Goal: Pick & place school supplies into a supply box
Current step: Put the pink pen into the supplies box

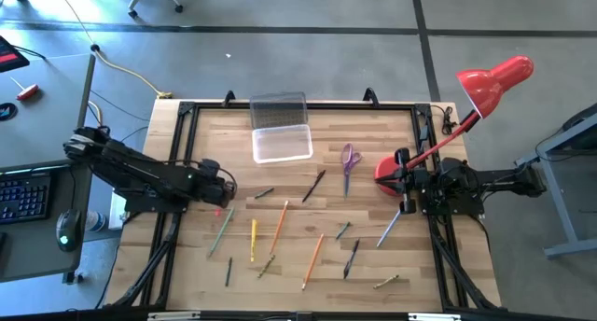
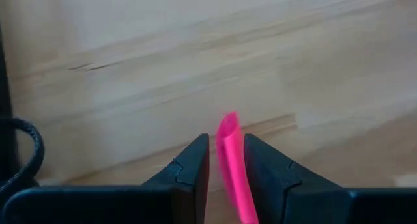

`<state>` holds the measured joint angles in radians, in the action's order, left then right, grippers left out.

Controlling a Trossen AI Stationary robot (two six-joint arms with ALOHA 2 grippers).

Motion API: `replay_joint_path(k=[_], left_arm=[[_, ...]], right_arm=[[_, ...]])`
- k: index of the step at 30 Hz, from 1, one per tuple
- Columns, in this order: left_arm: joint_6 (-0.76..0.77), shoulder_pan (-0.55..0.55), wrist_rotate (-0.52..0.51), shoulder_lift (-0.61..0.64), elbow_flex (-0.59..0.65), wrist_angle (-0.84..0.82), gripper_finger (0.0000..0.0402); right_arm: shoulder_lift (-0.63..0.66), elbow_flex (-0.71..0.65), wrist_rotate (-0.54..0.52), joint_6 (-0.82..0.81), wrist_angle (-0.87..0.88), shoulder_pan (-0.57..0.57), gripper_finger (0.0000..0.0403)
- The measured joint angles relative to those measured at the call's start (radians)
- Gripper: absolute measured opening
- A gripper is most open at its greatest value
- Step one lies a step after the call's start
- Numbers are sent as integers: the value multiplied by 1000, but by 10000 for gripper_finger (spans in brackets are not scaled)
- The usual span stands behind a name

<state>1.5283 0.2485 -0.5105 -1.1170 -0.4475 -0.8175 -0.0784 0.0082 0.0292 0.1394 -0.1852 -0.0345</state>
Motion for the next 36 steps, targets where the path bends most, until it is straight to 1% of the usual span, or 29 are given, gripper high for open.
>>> replay_joint_path(k=[7,9,11,18,21,24,25,26,29,30,32,34,36], left_arm=[[72,0,-2,-110,-3,19,127],[75,0,17,-138,1,31,127],[74,0,10,-166,0,66,126],[107,0,5,-209,-1,93,125],[102,0,5,-209,-1,100,103],[98,1,3,-209,-2,104,57],[90,1,2,-209,-3,105,40],[77,1,2,-209,-7,104,35],[34,0,-18,-203,-36,109,35],[17,-1,-23,-201,-60,131,35],[-42,-1,-69,-195,-119,156,35],[-119,0,-108,-195,-177,129,35],[-220,-8,-163,-194,-262,138,35]], right_arm=[[0,0,0,-1,0,0,0],[0,0,0,0,0,0,0],[0,0,0,0,0,0,0],[0,0,0,0,0,0,0],[0,0,0,0,0,0,0],[0,0,0,0,0,0,0],[0,0,0,0,0,0,0],[0,0,0,0,0,0,0],[0,0,0,0,0,0,0],[0,0,0,0,0,0,0],[0,0,0,0,-1,0,0],[0,0,0,0,-2,0,0],[0,0,0,0,-6,0,0]])
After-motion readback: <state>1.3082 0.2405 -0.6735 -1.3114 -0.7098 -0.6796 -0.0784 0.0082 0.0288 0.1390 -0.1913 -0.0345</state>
